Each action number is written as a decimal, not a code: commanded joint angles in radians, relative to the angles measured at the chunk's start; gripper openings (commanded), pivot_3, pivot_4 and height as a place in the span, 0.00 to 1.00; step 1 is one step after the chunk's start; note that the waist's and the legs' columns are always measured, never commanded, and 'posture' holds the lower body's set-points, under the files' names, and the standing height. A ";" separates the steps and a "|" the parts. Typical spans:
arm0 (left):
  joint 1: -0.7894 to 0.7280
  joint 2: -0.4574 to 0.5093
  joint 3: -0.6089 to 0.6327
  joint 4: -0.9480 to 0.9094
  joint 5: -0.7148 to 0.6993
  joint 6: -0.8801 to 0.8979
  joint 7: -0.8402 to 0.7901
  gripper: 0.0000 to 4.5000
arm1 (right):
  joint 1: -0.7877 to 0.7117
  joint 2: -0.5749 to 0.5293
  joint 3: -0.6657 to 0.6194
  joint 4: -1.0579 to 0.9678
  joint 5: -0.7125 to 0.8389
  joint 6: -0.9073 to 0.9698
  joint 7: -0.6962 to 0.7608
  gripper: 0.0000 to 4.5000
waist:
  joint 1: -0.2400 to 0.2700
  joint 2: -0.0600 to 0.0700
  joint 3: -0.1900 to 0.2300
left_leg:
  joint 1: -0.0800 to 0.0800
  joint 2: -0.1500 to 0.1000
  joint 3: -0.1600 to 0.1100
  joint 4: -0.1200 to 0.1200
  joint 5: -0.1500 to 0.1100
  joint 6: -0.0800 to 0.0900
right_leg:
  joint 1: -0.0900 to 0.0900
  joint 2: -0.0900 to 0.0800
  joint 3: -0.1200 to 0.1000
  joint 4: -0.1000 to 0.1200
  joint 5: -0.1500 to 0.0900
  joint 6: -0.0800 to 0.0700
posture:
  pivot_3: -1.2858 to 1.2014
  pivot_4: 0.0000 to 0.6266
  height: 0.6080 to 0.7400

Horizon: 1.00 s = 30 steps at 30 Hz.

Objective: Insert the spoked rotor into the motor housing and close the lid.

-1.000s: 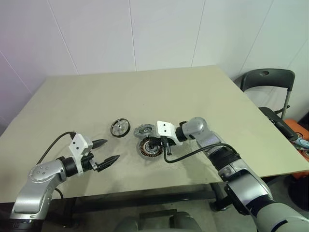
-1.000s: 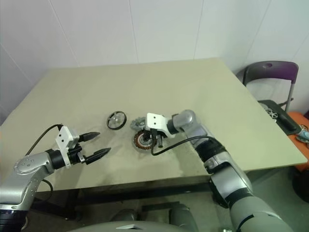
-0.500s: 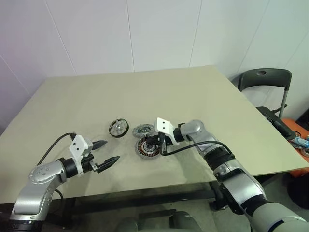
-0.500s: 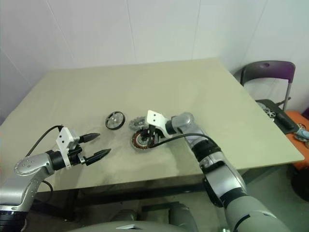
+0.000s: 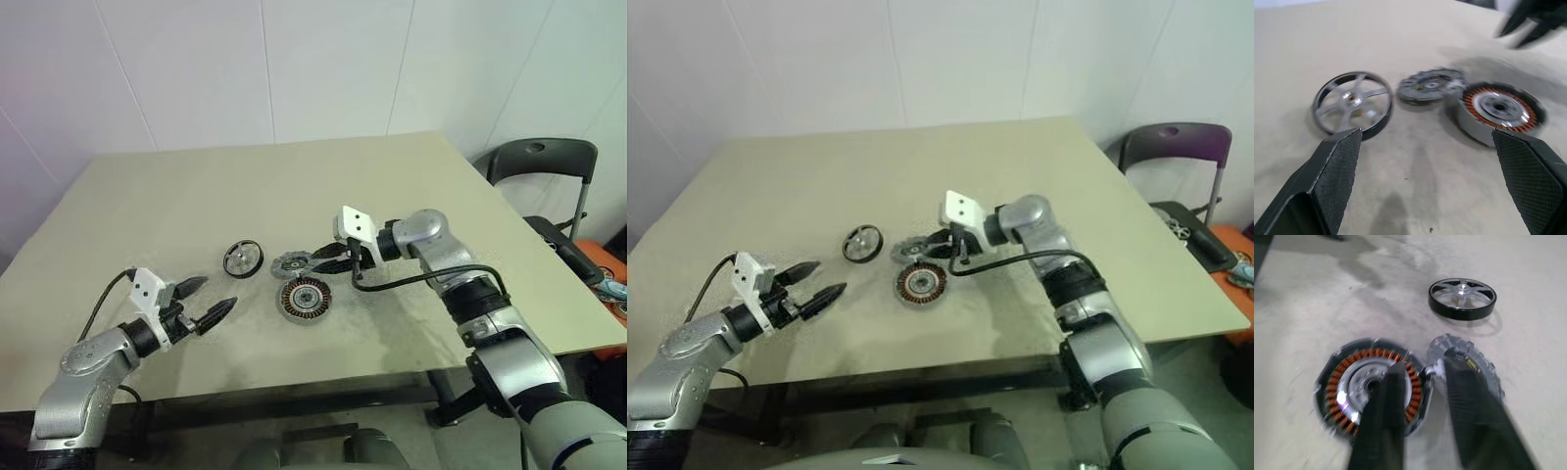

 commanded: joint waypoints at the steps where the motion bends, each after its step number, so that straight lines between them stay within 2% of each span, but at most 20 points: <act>1: -0.059 -0.050 0.083 -0.018 -0.158 0.188 0.134 1.00 | -0.003 -0.031 -0.021 -0.068 0.028 -0.015 0.032 0.56 | -0.001 0.000 0.000 | 0.000 0.000 0.000 0.000 0.000 0.000 | 0.001 0.000 0.000 0.000 0.000 0.001 | 0.52 0.00 1.00; 3: -0.090 -0.093 0.126 -0.011 -0.279 0.306 0.197 1.00 | 0.005 -0.052 -0.019 -0.091 0.042 -0.011 0.065 0.71 | 0.001 -0.001 0.000 | 0.000 0.000 -0.001 0.001 0.000 0.000 | 0.001 0.000 0.000 0.000 0.000 0.002 | 0.52 0.00 1.00; 6: -0.114 -0.134 0.140 -0.004 -0.356 0.392 0.250 1.00 | 0.016 -0.081 -0.019 -0.126 0.065 0.001 0.113 0.94 | 0.001 -0.001 0.000 | 0.000 0.000 -0.001 0.002 0.000 0.000 | 0.001 -0.001 0.000 0.000 0.000 0.002 | 0.52 0.00 1.00; 7: -0.132 -0.155 0.147 0.010 -0.386 0.429 0.290 1.00 | 0.019 -0.088 -0.021 -0.133 0.071 0.001 0.122 0.99 | 0.001 -0.001 0.000 | 0.000 -0.001 -0.001 0.002 0.000 0.000 | 0.002 -0.001 0.000 -0.001 0.001 0.002 | 0.52 0.00 1.00; 11: -0.210 -0.248 0.200 0.073 -0.547 0.557 0.457 1.00 | 0.024 -0.109 -0.022 -0.134 0.068 -0.043 0.127 0.99 | 0.002 -0.002 0.000 | 0.000 -0.001 -0.001 0.002 0.000 0.000 | 0.002 -0.001 0.000 -0.001 0.001 0.002 | 0.52 0.00 1.00; 16: -0.312 -0.318 0.256 0.212 -0.624 0.569 0.589 1.00 | 0.024 -0.124 -0.019 -0.118 0.066 -0.088 0.141 0.99 | 0.002 -0.003 0.000 | 0.000 -0.001 0.000 0.002 0.000 0.000 | 0.002 0.000 0.000 -0.001 0.001 0.002 | 0.52 0.00 1.00; 21: -0.380 -0.345 0.282 0.321 -0.621 0.528 0.640 1.00 | 0.015 -0.123 -0.018 -0.102 0.065 -0.103 0.136 0.99 | 0.002 -0.004 0.000 | 0.000 -0.002 0.000 0.002 0.000 -0.001 | 0.002 0.000 0.000 -0.002 0.001 0.001 | 0.52 0.00 1.00; 30: -0.398 -0.385 0.306 0.359 -0.675 0.549 0.743 1.00 | 0.001 -0.121 -0.018 -0.078 0.058 -0.120 0.129 0.99 | 0.005 -0.005 0.000 | -0.001 -0.002 0.000 0.002 0.000 -0.001 | 0.002 -0.001 0.000 -0.003 0.003 -0.002 | 0.52 0.00 1.00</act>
